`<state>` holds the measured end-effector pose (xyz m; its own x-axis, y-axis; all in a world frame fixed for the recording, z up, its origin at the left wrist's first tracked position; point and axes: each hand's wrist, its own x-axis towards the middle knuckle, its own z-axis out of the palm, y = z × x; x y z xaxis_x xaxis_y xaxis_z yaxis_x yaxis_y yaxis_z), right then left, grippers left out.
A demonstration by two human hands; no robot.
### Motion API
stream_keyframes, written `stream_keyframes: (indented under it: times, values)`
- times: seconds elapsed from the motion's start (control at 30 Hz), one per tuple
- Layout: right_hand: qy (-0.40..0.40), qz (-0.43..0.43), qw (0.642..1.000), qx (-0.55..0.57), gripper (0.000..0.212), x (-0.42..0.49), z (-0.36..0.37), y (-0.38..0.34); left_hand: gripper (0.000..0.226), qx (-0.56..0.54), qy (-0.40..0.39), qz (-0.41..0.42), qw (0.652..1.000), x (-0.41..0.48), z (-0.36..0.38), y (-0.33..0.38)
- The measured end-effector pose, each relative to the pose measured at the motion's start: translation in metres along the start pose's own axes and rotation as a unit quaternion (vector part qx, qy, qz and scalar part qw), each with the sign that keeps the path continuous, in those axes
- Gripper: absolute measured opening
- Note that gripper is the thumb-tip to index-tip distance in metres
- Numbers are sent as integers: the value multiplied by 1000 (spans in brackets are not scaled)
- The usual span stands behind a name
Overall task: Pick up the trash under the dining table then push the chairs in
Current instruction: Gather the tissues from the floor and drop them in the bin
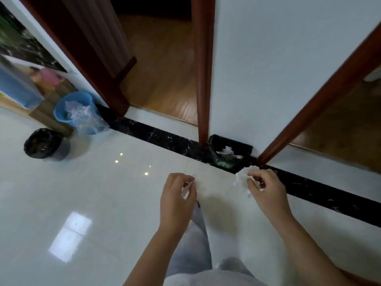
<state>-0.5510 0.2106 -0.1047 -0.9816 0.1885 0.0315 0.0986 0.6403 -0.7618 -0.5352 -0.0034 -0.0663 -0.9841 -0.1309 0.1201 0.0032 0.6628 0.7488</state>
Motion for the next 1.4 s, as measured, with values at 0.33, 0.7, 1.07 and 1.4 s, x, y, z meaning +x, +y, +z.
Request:
stream_keyframes:
  times: [0.33, 0.7, 1.07, 1.4]
  values:
    - [37, 163, 986, 19, 11, 168, 109, 60, 16, 45, -87, 72, 993, 212, 75, -74]
    - [82, 223, 971, 35, 11, 261, 227, 224, 23, 19, -53, 29, 998, 287, 231, -174]
    - [83, 296, 948, 82, 28, 296, 288, 310, 13, 21, -97, 36, 994, 291, 326, -230]
    - [35, 220, 975, -6, 38, 262, 255, 312, 10, -5, -115, 2, 993, 280, 377, -238]
